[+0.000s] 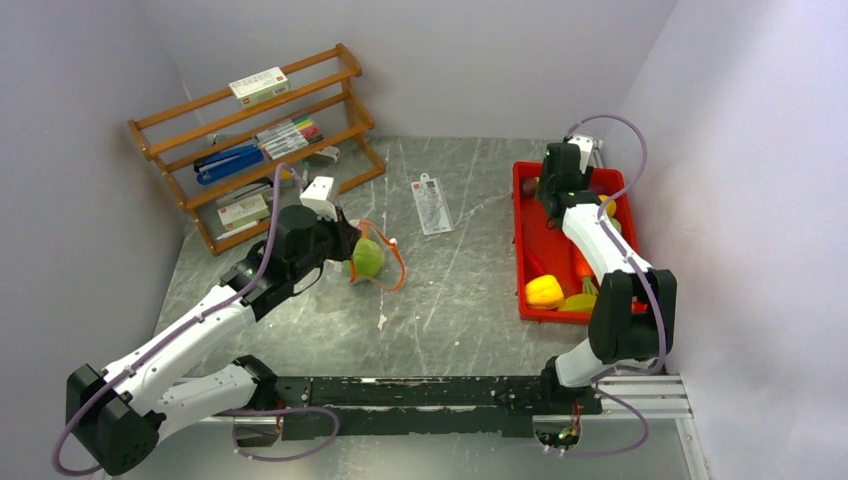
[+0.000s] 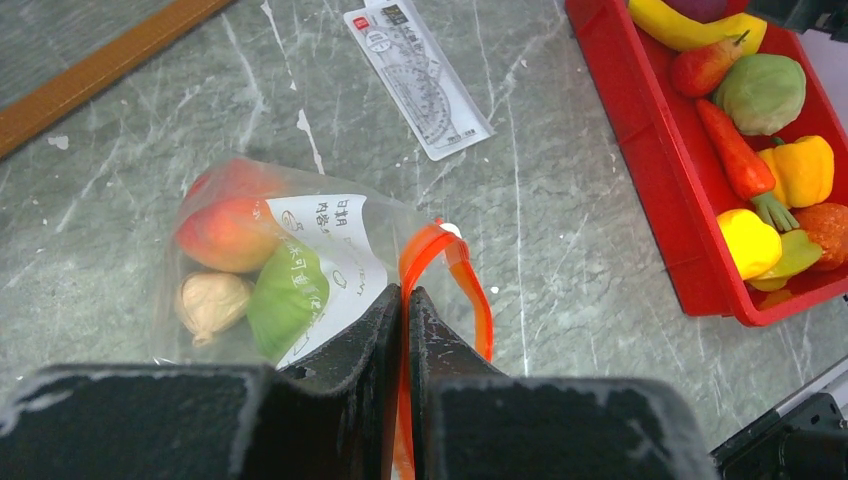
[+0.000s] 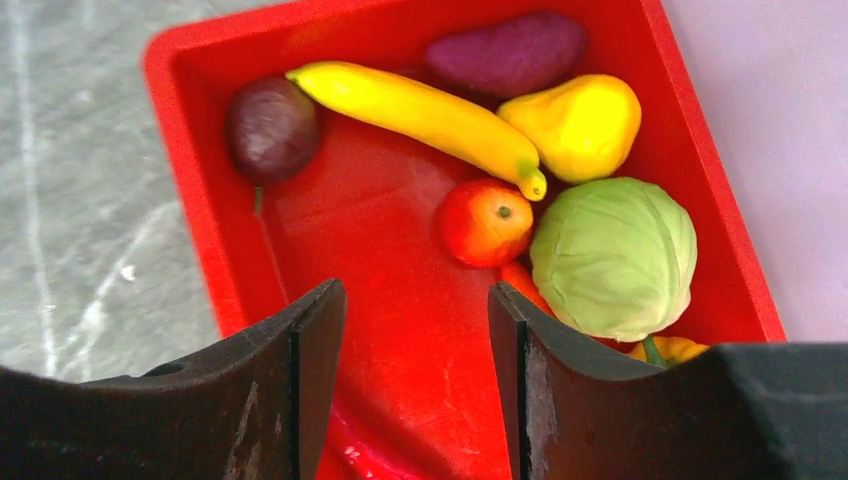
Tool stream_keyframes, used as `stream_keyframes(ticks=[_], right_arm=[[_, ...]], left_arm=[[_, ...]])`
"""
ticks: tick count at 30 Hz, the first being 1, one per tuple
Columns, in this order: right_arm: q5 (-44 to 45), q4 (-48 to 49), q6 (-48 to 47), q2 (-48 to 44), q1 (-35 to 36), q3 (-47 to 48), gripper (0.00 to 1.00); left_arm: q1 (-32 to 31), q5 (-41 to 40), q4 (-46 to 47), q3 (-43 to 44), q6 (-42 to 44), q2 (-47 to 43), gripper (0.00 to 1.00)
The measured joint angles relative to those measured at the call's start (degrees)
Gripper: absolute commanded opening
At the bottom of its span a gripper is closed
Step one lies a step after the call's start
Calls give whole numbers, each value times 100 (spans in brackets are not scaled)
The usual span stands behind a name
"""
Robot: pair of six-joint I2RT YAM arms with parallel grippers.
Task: Place the food in the zip-top bag and seal the zipper
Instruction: Pick up the fake fruit from the bin.
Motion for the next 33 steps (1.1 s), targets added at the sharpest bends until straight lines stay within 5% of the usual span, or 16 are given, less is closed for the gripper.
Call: stream_keyframes(ticks=[14, 33], right_arm=[[-490, 538, 101, 966, -975, -151, 60], [-678, 557, 109, 1895, -1239, 376, 57]], left_arm=[[0, 74, 4, 0, -2, 13, 7], [2, 76, 7, 0, -2, 15, 7]])
